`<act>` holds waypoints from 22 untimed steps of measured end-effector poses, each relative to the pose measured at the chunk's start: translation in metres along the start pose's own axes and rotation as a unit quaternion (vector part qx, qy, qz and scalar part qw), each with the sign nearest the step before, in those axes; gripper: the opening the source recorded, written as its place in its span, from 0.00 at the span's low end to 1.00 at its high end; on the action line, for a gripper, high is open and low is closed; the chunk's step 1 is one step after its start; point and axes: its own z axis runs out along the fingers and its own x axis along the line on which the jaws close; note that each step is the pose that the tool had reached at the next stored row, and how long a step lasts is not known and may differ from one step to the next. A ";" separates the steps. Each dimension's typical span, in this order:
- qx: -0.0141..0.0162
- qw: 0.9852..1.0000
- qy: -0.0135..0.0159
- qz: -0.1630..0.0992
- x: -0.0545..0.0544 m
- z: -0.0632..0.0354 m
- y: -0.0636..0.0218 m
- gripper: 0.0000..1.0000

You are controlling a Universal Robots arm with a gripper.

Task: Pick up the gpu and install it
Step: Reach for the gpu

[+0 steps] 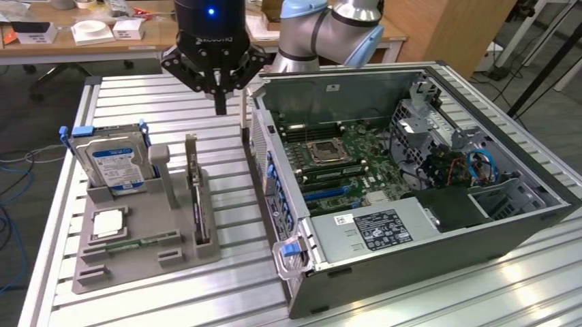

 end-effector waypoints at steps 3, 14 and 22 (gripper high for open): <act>0.000 1.000 0.000 0.000 0.002 0.0000 -0.0002 0.11; 0.000 1.000 0.000 0.000 0.009 0.0000 -0.0007 0.11; 0.000 1.000 0.000 0.000 0.014 0.0000 -0.0010 0.11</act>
